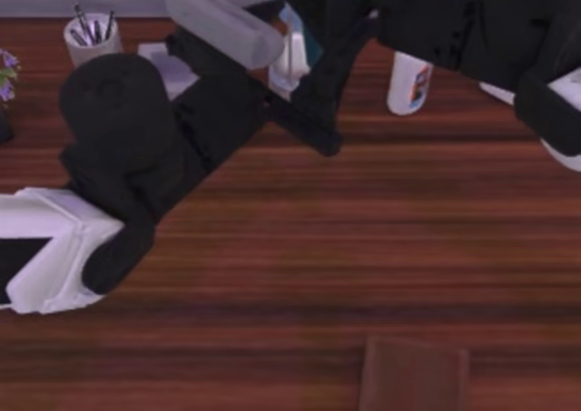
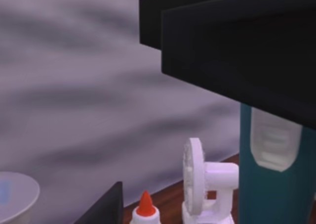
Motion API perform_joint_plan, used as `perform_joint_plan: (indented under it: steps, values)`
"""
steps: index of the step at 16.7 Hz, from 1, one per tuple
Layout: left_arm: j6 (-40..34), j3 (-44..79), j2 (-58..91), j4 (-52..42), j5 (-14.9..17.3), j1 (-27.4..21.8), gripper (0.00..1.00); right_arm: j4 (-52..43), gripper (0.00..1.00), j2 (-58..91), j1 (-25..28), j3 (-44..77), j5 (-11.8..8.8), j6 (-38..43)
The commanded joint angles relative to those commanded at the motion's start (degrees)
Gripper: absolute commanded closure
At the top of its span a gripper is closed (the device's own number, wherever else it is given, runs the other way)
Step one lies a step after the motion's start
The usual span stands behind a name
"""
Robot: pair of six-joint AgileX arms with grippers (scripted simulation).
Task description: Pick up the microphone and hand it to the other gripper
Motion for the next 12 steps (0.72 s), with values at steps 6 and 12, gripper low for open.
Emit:
perform_joint_plan:
  steps: [6,12]
  values:
    - [0.21,-6.81,-5.94,-0.26,0.58,2.14,0.0,-0.04,1.0,-2.61,-3.0,-1.89,-2.77,0.43]
    - [-0.05,-15.38,-14.61,-0.26,2.16,4.09,0.0,0.18,1.0,-5.73,-6.87,-4.88,-7.07,-0.17]
